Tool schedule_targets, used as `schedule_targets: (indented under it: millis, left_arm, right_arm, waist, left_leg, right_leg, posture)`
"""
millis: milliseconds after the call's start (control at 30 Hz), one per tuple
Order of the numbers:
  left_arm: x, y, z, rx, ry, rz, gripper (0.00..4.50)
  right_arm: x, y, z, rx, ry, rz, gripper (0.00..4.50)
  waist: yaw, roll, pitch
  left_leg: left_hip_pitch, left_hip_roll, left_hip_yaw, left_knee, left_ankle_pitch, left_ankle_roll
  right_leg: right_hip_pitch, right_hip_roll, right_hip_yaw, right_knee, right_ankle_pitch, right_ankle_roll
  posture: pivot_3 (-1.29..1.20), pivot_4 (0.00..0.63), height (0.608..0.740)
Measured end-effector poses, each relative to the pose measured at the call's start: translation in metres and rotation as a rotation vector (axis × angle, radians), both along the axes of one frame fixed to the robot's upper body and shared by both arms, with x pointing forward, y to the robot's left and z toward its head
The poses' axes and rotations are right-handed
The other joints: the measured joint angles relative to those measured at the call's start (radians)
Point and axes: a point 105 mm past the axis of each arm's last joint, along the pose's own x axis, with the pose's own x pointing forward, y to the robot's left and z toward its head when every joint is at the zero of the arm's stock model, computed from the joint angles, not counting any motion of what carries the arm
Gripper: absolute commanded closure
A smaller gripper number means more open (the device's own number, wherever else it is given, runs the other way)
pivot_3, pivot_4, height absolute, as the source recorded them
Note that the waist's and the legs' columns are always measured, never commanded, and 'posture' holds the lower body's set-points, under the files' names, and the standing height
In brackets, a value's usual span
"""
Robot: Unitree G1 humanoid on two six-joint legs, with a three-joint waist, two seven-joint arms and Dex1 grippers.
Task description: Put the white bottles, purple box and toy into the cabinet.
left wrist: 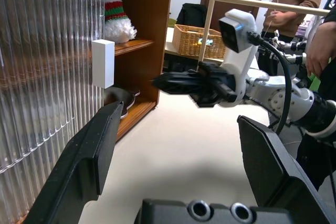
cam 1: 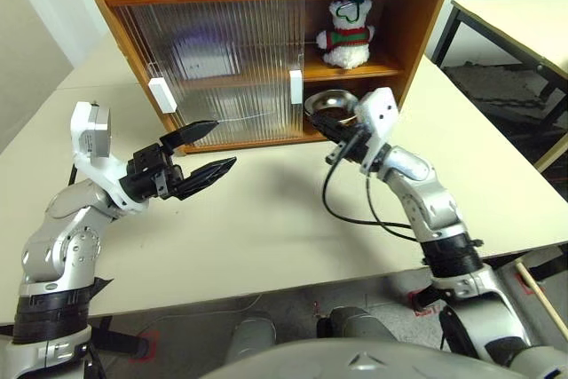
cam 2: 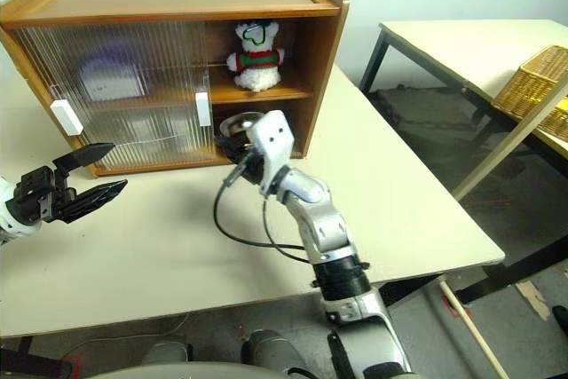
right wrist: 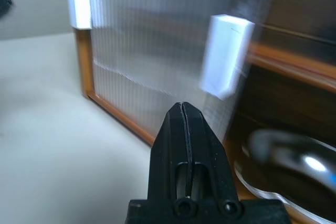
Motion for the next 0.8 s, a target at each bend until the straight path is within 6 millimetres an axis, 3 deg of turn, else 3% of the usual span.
schedule_targets:
  millis: [167,367,533,800]
  left_arm:
    - [0.000,0.000,0.000,0.000,0.000,0.001,0.00]
    - [0.000,0.000,0.000,0.000,0.001,0.004,0.00]
    - [0.000,0.001,0.000,-0.001,0.001,0.011,0.00]
    - [0.000,0.001,0.000,-0.005,-0.005,0.014,0.00]
  right_arm:
    - [0.005,0.027,0.005,0.017,-0.020,0.015,4.48]
    - [0.014,0.042,0.006,0.027,-0.024,-0.009,4.48]
    - [0.033,0.043,0.007,0.028,-0.024,-0.126,4.48]
    - [0.046,0.030,0.007,0.007,-0.071,-0.281,4.48]
  waist:
    - [0.004,0.000,0.000]
    - [0.005,0.000,0.000]
    - [0.007,0.000,0.000]
    - [0.010,0.000,0.000]
  left_leg:
    - [-0.002,0.001,0.000,-0.002,0.000,0.000]
    - [-0.003,0.003,-0.010,-0.003,0.000,0.000]
    - [-0.006,0.002,-0.014,-0.002,0.000,0.000]
    - [-0.007,0.002,-0.016,-0.002,0.000,-0.001]
  right_leg:
    - [-0.003,0.000,-0.001,0.000,0.001,0.000]
    - [-0.005,0.000,-0.001,0.000,0.002,-0.008]
    - [-0.008,0.000,-0.001,0.000,0.002,-0.011]
    - [-0.009,0.000,-0.002,0.000,0.009,-0.015]
  posture:
    - [0.02,0.022,0.740]
    - [0.03,0.021,0.740]
    - [0.03,0.019,0.740]
    - [0.02,0.015,0.740]
